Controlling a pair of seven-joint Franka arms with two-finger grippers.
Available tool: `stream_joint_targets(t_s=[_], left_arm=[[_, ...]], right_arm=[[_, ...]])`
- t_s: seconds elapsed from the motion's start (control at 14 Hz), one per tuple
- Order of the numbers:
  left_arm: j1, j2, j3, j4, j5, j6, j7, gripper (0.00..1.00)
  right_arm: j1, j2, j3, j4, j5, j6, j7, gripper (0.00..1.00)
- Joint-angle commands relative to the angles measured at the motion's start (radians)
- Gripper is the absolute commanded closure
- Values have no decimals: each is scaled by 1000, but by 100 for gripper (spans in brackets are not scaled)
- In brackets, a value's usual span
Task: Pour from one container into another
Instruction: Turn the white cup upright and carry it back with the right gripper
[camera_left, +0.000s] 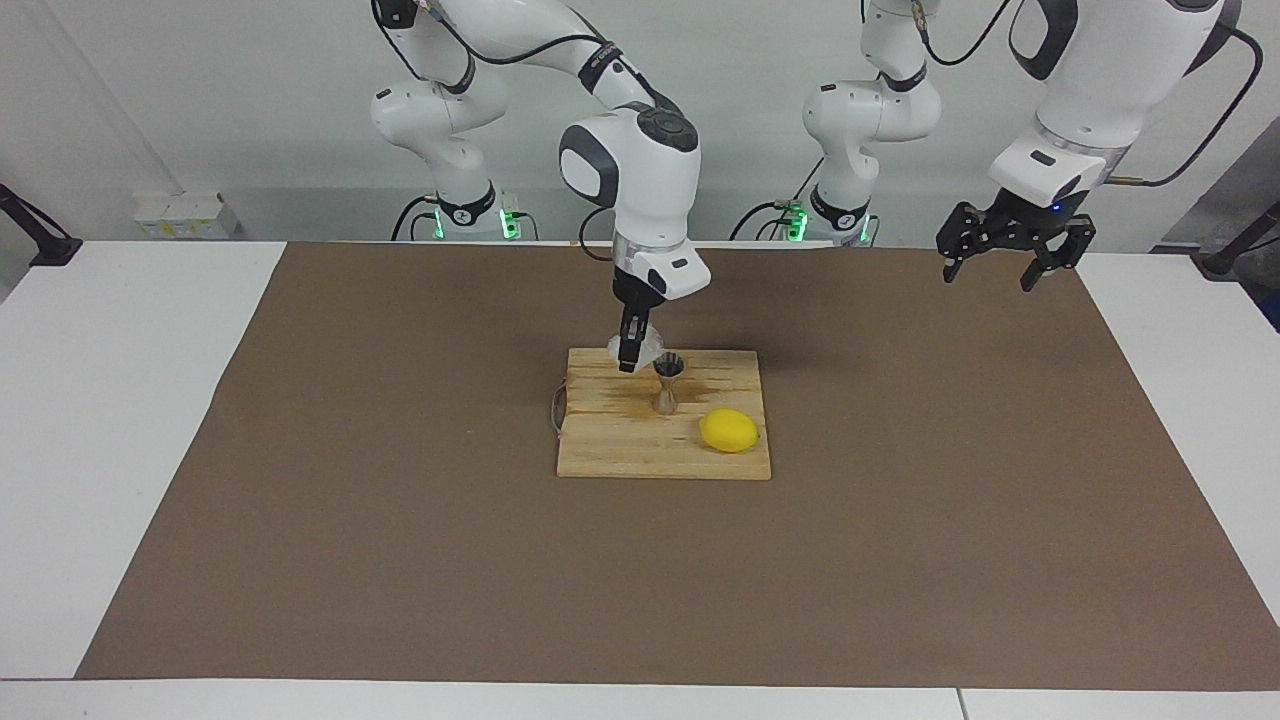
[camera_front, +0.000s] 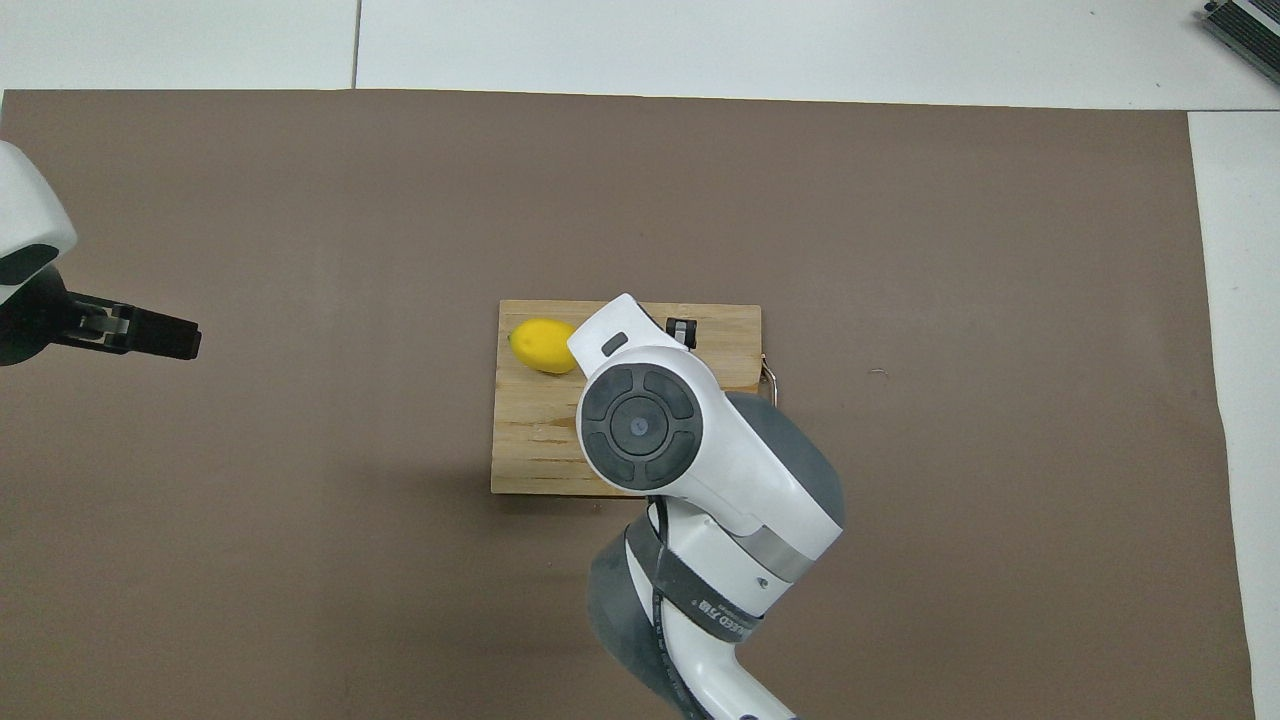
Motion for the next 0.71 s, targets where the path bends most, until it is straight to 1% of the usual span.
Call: stream_joint_targets(t_s=[0.0, 0.21, 0.36, 0.5, 0.64], left_arm=[[-3, -2, 9, 8, 2, 2, 13, 0], [-3, 0, 9, 11, 0, 3, 11, 0], [-2, 0, 9, 9, 0, 5, 13, 0], [-2, 0, 12, 9, 0, 14, 13, 0], [-2, 0, 13, 11, 0, 16, 13, 0]], right_arm=[[-25, -16, 9, -2, 42, -4, -11, 100], [-44, -20, 11, -2, 83, -3, -10, 100], [-52, -24, 11, -3, 85, -3, -11, 100], [-70, -24, 11, -3, 91, -4, -48, 100], [-93, -30, 11, -6, 131, -4, -92, 100]])
